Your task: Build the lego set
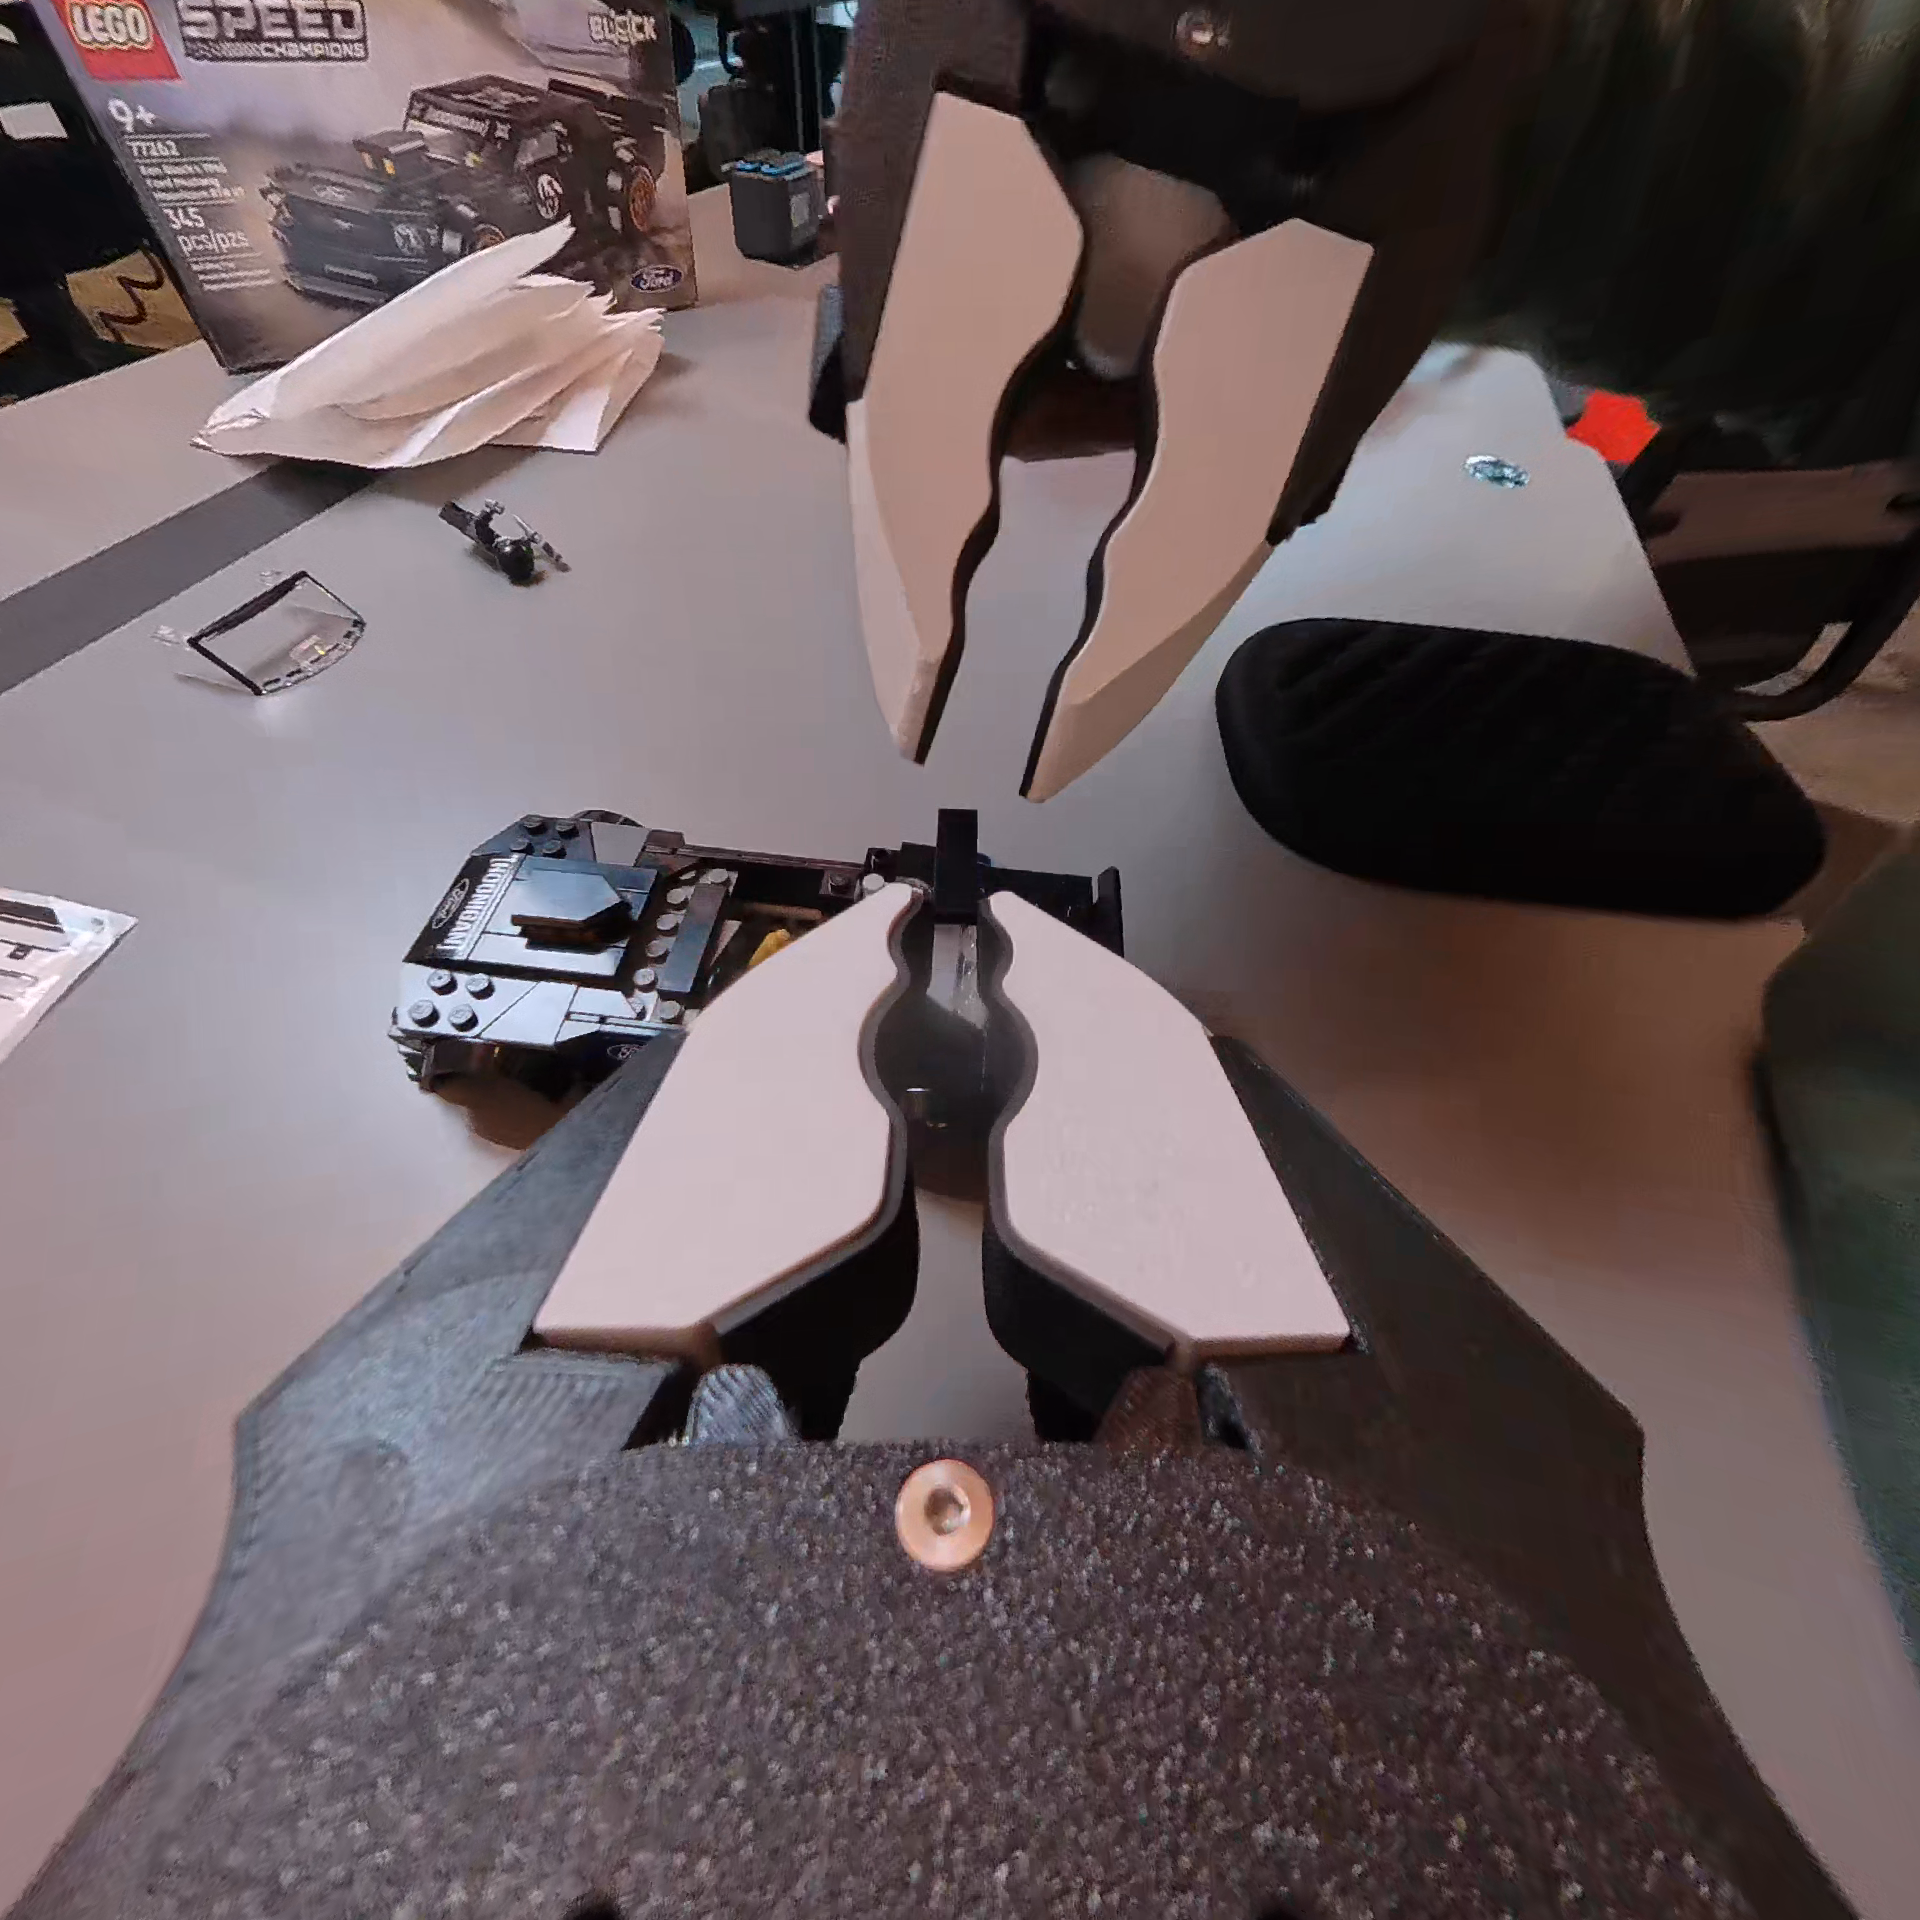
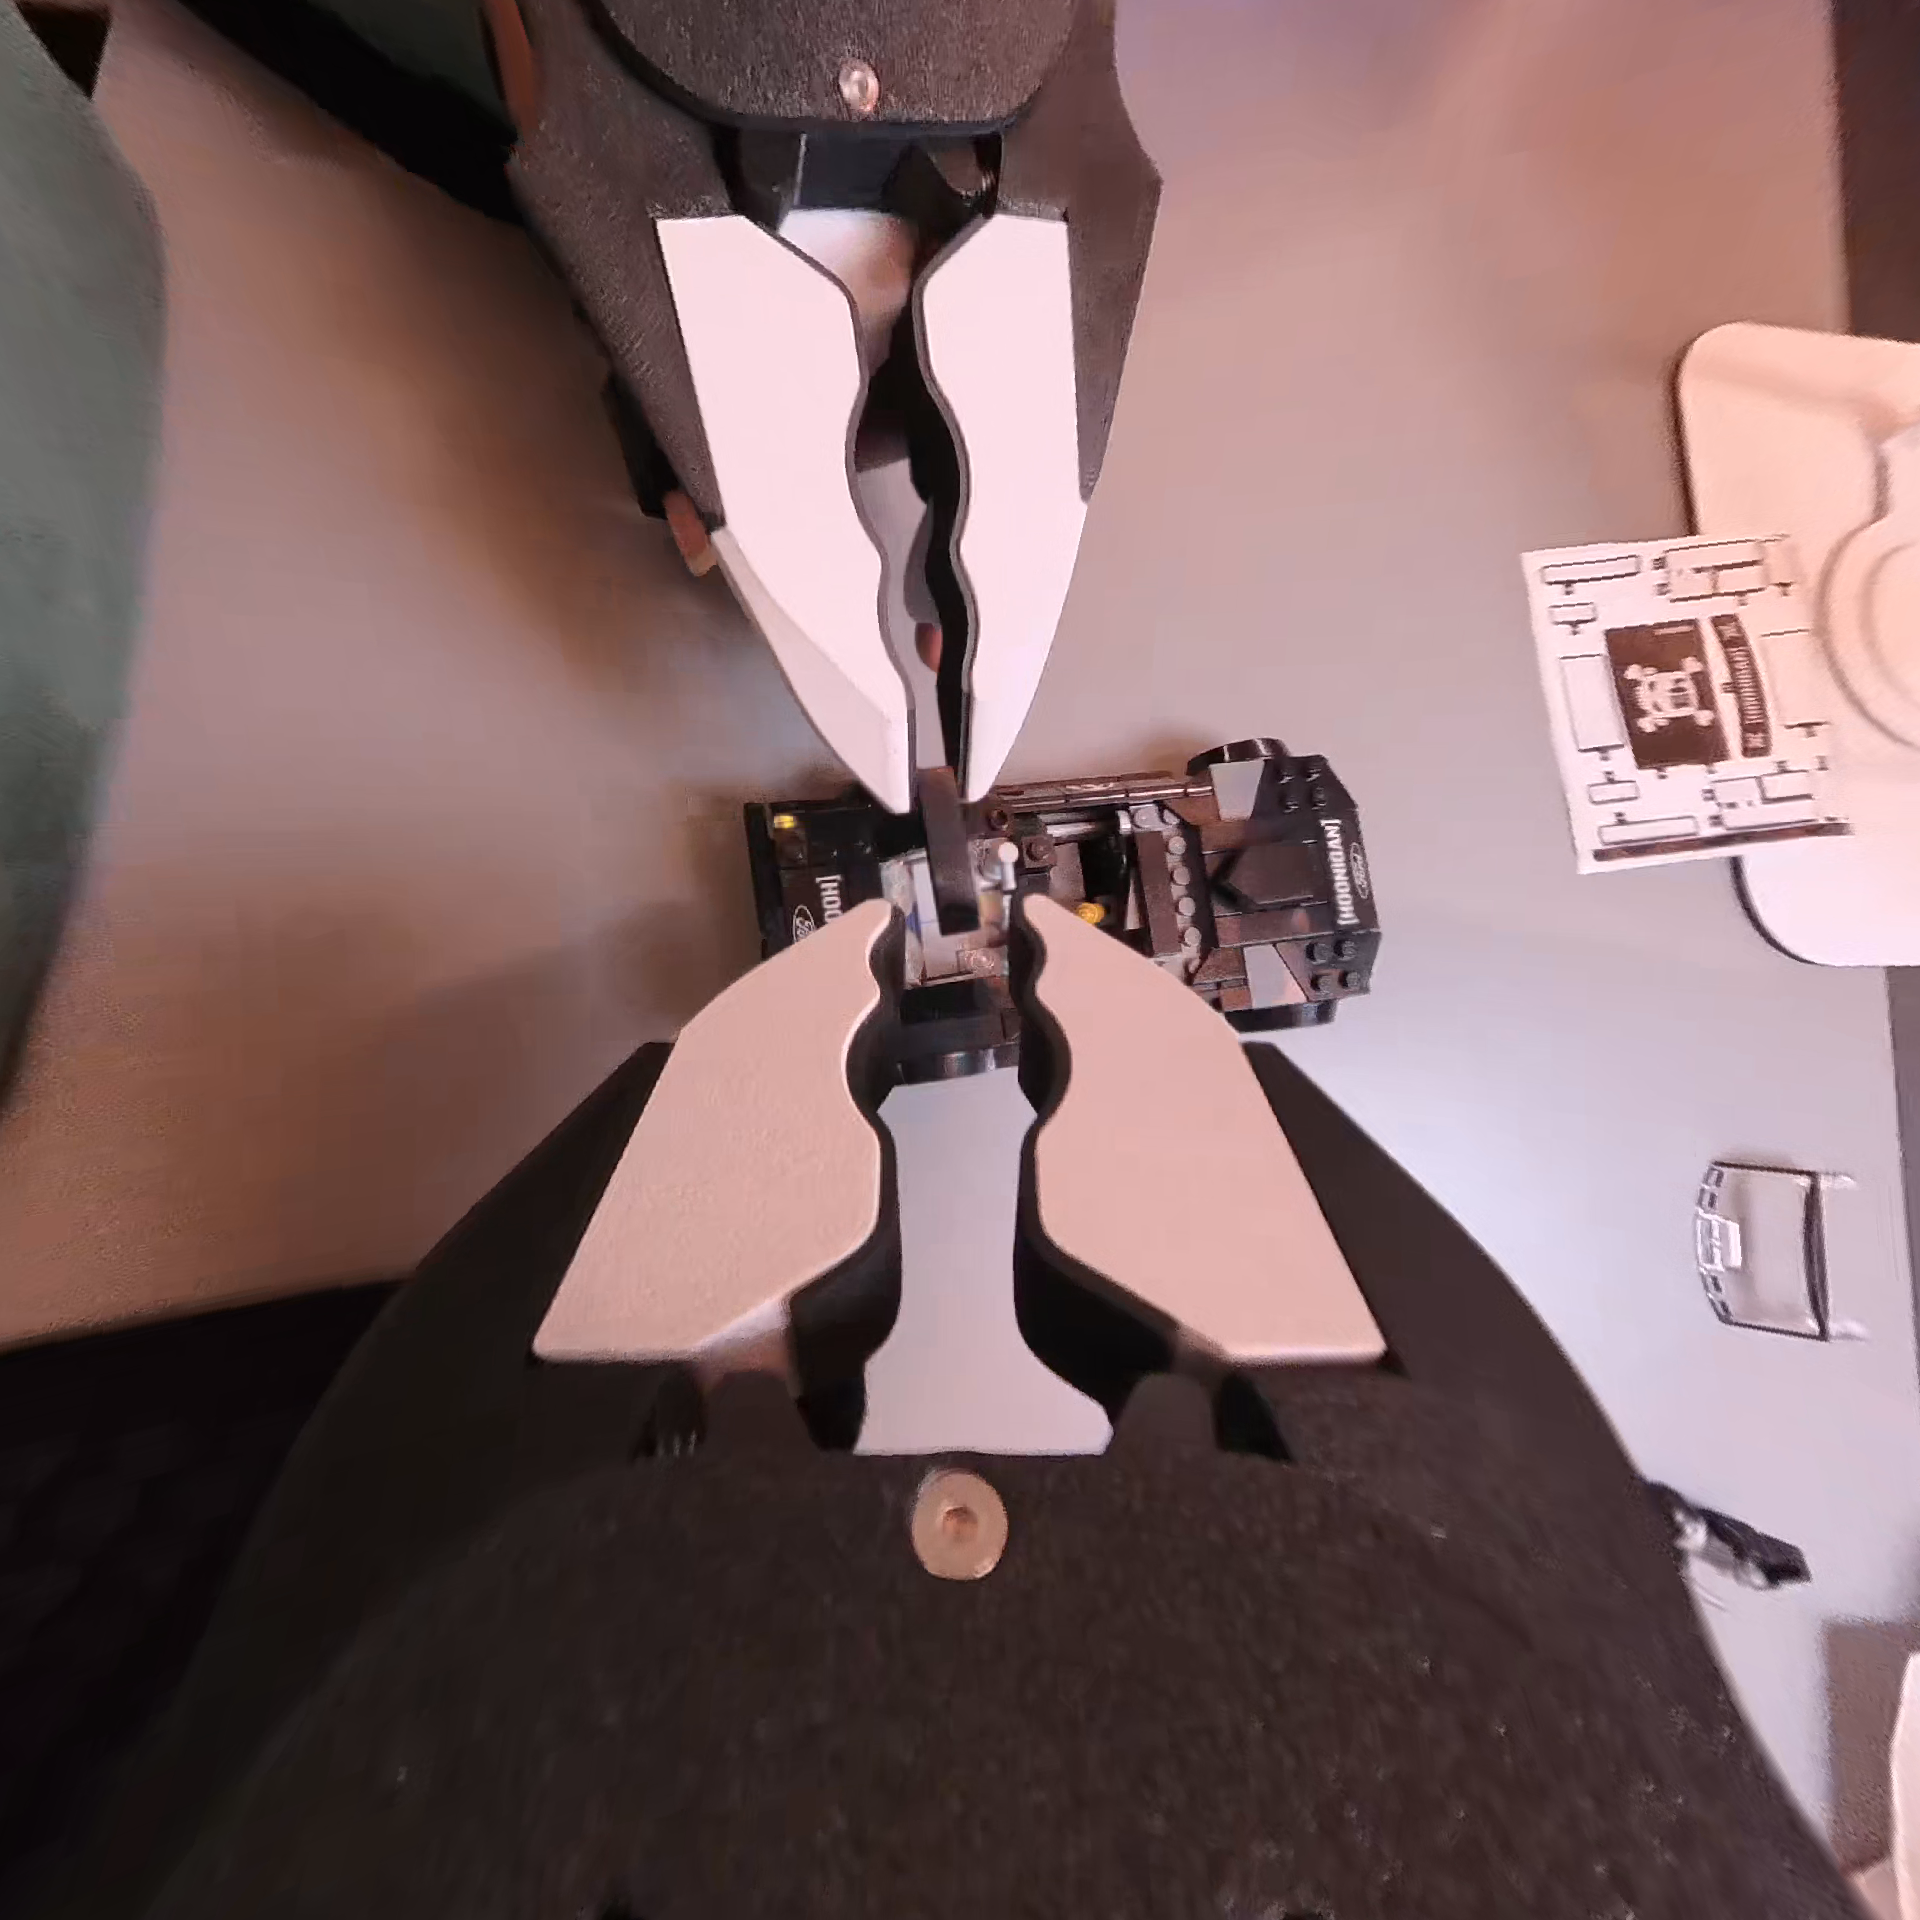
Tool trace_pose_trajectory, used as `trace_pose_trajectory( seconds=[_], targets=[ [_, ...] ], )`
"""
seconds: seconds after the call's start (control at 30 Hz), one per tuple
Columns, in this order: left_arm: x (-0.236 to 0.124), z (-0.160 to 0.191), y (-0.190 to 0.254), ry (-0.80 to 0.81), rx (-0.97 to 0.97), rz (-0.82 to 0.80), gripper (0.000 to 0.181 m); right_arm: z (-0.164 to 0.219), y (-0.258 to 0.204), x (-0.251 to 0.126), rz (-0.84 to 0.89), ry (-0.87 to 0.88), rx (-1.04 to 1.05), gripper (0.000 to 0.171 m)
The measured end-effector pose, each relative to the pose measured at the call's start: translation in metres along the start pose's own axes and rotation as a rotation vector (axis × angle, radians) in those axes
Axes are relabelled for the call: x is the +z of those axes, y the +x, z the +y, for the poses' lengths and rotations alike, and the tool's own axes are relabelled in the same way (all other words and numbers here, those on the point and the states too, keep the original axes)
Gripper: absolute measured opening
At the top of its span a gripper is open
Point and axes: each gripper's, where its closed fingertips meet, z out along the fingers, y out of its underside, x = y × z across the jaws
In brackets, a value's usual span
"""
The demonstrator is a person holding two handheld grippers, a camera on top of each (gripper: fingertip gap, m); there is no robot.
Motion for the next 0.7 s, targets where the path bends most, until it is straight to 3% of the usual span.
trace_pose_trajectory(
  seconds=[0.23,0.63,0.7],
  targets=[
    [0.002,0.003,-0.001,-0.014,0.017,-0.008,0.008,-0.001,0.000,0.014,-0.051,-0.064,-0.063,0.009],
    [0.001,0.002,-0.004,-0.006,0.001,-0.006,0.008,0.000,0.000,0.018,-0.073,-0.100,-0.070,0.008],
    [0.000,0.004,-0.007,-0.022,-0.001,-0.017,0.019,0.006,0.004,0.020,-0.065,-0.147,-0.067,0.008]
  ],
)
